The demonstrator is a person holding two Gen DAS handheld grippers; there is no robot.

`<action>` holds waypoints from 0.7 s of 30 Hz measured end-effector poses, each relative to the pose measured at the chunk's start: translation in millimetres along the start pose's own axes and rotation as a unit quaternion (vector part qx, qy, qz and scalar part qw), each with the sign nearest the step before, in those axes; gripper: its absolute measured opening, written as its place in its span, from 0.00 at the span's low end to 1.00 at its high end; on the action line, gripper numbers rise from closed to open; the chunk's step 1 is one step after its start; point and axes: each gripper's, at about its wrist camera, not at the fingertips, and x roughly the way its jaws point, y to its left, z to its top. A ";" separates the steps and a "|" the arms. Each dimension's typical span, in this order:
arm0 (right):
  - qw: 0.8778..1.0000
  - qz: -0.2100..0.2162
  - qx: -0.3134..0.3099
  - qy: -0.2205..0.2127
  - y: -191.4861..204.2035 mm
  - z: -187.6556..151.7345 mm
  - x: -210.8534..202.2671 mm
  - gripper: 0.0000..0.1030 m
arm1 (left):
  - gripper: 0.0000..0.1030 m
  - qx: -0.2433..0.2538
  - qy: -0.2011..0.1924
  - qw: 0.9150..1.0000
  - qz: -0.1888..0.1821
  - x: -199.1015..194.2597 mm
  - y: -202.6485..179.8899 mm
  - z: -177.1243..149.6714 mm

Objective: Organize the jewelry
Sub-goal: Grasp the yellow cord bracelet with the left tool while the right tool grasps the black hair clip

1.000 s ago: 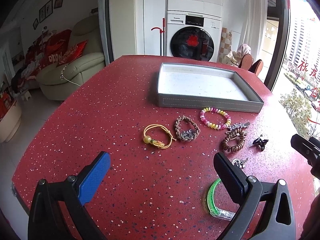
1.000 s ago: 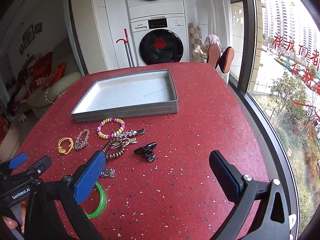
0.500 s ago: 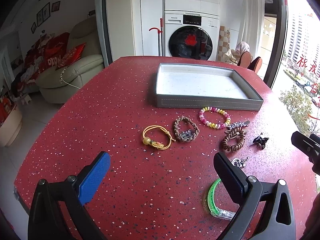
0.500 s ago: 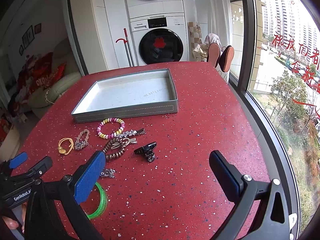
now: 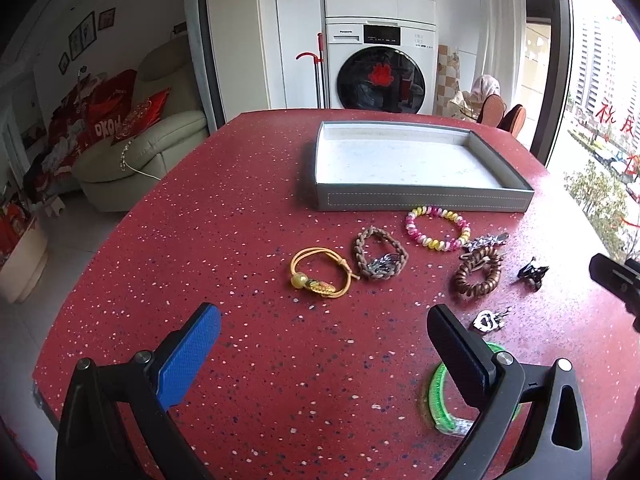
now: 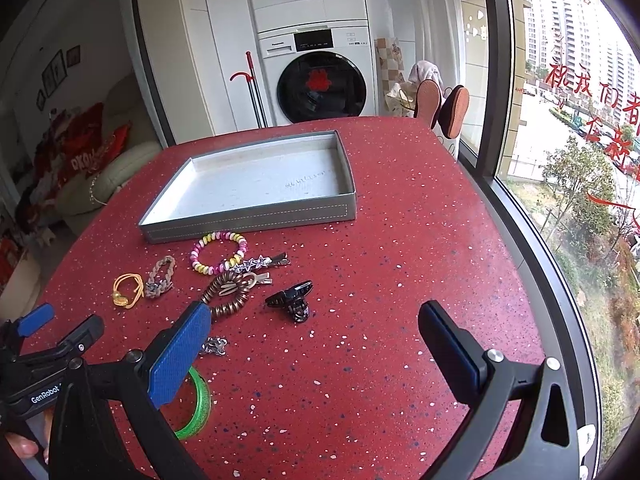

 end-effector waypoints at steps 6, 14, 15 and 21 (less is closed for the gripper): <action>1.000 0.004 0.009 0.027 -11.5 6.2 12.6 1.00 | 1.00 0.017 0.017 1.000 -0.011 13.8 11.3 7.0; 0.996 0.026 0.003 0.087 -15.8 10.6 43.9 0.95 | 1.00 0.007 0.044 0.998 -0.034 48.0 31.0 27.1; 0.994 0.030 0.000 0.101 -14.1 9.4 50.7 0.93 | 1.00 0.008 0.049 0.998 -0.037 53.2 31.0 27.4; 0.989 0.043 -0.028 0.139 0.2 3.3 74.5 0.76 | 1.00 0.027 0.066 0.997 -0.038 74.4 21.2 25.1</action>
